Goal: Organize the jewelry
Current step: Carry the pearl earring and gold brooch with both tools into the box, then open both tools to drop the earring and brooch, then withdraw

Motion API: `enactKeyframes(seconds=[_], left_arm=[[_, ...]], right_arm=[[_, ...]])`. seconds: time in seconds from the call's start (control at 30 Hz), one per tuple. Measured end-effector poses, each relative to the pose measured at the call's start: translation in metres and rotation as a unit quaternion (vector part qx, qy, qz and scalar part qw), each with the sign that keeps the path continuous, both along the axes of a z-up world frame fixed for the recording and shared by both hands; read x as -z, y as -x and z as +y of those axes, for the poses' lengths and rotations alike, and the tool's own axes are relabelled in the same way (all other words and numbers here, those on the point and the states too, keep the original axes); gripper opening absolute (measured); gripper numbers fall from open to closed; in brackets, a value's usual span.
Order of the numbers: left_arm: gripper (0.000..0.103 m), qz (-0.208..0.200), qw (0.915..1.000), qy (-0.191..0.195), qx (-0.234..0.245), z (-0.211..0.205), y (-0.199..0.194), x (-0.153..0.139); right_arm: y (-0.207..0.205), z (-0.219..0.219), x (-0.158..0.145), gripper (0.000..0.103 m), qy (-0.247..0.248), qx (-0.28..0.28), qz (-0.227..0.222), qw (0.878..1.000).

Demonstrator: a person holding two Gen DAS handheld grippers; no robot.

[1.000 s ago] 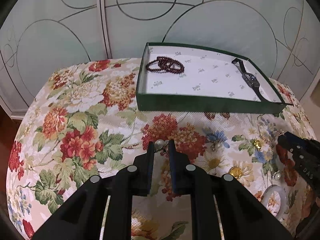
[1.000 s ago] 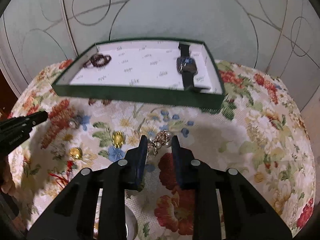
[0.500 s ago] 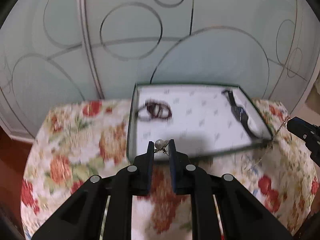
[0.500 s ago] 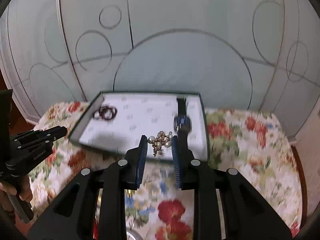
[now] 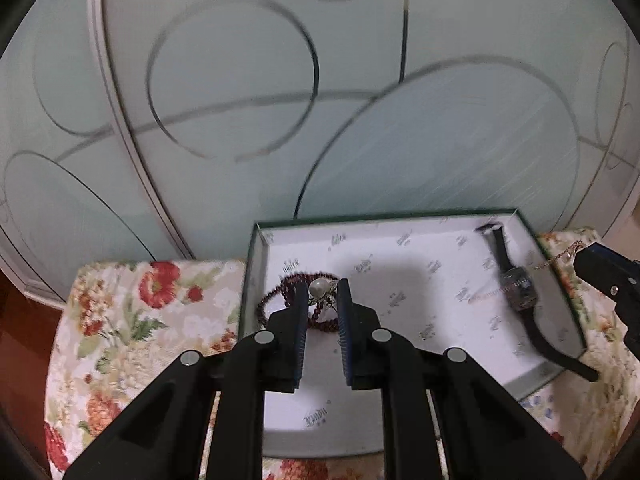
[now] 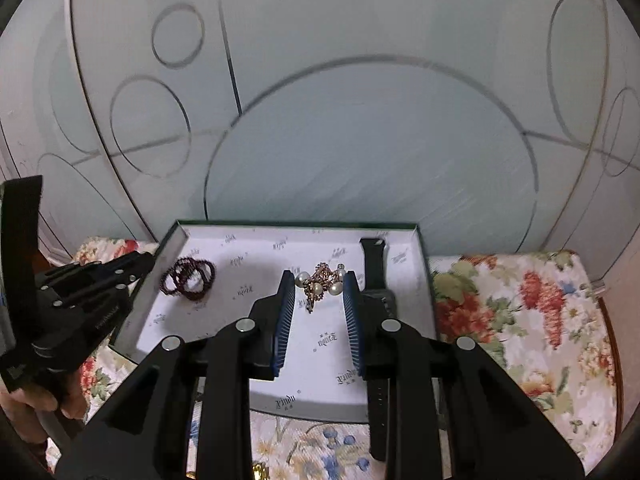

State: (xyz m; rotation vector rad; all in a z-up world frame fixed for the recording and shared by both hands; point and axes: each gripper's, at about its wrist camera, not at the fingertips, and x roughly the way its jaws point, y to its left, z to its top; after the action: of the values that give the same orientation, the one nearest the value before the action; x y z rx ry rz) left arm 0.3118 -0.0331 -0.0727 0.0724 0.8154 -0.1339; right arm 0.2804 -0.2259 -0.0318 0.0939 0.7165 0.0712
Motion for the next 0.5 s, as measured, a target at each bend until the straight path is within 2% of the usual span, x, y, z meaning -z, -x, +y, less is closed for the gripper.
enactKeyframes(seconds=[0.17,0.27,0.43,0.5], left_arm=[[0.015,0.036,0.9993,-0.007,-0.005,-0.004,-0.013,0.034],[0.015,0.049,0.9988,-0.004,-0.007,-0.003,-0.016,0.044],[0.017,0.055,0.9984,-0.004,-0.011,-0.001,-0.014,0.052],[0.028,0.059,0.9982,-0.002,-0.012,0.000,-0.013,0.055]], right_arm=[[-0.018,0.005,0.037,0.025,0.007,-0.001,0.041,0.999],[-0.025,0.008,0.059,0.025,0.015,-0.003,0.066,0.998],[-0.030,0.009,0.076,0.025,0.020,0.001,0.086,0.996],[-0.030,0.009,0.079,0.037,0.019,0.003,0.088,0.996]])
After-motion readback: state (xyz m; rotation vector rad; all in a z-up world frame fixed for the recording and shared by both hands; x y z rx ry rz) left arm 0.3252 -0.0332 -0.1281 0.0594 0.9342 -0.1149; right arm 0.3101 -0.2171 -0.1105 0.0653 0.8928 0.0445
